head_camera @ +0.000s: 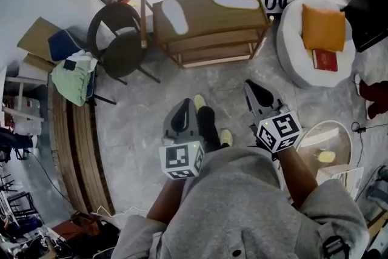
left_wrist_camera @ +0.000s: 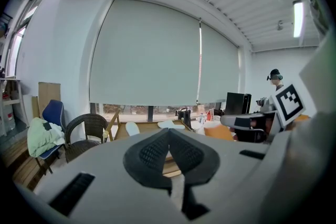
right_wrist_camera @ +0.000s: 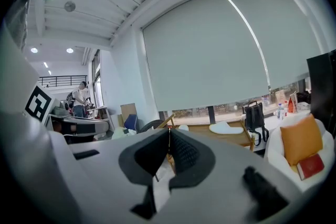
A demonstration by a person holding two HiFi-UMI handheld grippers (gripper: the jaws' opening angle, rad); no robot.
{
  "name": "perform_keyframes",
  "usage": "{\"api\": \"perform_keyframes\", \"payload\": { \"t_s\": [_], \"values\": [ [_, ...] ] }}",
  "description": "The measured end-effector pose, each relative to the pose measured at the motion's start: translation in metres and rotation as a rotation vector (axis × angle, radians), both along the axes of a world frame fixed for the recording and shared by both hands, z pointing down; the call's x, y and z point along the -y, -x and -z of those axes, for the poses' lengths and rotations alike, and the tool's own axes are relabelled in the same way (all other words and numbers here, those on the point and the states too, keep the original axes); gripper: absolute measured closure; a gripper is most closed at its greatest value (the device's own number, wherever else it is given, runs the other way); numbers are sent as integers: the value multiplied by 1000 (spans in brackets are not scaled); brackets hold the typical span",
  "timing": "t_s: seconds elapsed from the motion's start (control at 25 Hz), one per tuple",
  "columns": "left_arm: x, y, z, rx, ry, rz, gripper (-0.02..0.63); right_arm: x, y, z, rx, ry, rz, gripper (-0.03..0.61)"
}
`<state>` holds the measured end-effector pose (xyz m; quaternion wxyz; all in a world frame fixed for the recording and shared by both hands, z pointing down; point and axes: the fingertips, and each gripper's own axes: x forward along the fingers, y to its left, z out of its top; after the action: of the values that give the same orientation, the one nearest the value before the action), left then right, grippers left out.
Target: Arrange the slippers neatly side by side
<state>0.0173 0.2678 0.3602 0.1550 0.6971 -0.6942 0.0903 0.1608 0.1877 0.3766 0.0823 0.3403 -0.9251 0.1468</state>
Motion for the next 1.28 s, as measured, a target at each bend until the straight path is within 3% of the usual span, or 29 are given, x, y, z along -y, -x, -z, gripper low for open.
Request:
{"api": "perform_keyframes", "payload": {
  "t_s": [0.52, 1.28],
  "values": [
    [61, 21, -7, -13, -11, -10, 598, 58, 9, -7, -38, -15, -20, 554],
    [211, 89, -9, -34, 29, -44, 598, 197, 75, -17, -86, 28, -37, 554]
  ]
}}
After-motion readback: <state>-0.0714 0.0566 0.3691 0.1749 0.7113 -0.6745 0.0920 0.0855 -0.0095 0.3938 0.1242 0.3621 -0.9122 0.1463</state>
